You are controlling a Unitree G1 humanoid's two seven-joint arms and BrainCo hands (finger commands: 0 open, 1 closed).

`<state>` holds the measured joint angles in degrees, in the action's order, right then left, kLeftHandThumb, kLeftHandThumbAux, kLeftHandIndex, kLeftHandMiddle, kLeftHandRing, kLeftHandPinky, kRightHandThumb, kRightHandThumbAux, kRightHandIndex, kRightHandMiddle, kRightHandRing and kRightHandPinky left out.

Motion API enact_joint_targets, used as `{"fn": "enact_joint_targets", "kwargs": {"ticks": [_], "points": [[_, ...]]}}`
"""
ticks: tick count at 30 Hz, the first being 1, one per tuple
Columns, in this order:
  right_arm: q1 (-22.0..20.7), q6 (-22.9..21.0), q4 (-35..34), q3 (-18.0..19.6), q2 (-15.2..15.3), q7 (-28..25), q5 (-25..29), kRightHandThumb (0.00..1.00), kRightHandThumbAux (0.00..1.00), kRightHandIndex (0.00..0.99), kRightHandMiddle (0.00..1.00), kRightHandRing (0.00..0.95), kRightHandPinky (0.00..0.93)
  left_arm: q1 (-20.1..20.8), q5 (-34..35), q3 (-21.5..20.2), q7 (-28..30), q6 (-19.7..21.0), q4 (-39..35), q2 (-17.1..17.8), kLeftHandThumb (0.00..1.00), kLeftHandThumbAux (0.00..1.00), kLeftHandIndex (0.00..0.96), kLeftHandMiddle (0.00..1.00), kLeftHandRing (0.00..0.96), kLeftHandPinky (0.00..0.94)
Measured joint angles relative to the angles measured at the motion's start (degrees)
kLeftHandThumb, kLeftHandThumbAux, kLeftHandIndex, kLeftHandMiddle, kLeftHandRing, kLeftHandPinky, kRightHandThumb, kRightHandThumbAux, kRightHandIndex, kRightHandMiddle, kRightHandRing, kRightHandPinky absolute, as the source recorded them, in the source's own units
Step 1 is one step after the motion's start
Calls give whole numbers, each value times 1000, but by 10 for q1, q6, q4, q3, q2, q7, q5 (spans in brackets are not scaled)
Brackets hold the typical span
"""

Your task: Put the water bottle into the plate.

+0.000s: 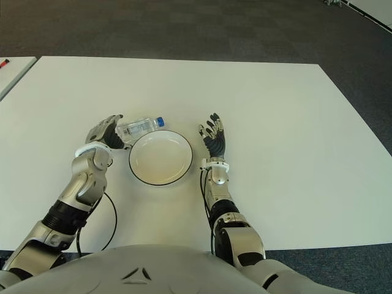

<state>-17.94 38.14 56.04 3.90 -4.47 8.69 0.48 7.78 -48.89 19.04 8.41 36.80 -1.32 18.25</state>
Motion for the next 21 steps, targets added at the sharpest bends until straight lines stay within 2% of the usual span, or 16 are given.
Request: {"fn": "enact_joint_targets", "kwargs": {"ticks": [21], "points": [[0,1,0,0,0,1,-1,24,692,70,118,131,173,1,0,1,-8,-2,7,-1,0,890,0,2,20,102]]}}
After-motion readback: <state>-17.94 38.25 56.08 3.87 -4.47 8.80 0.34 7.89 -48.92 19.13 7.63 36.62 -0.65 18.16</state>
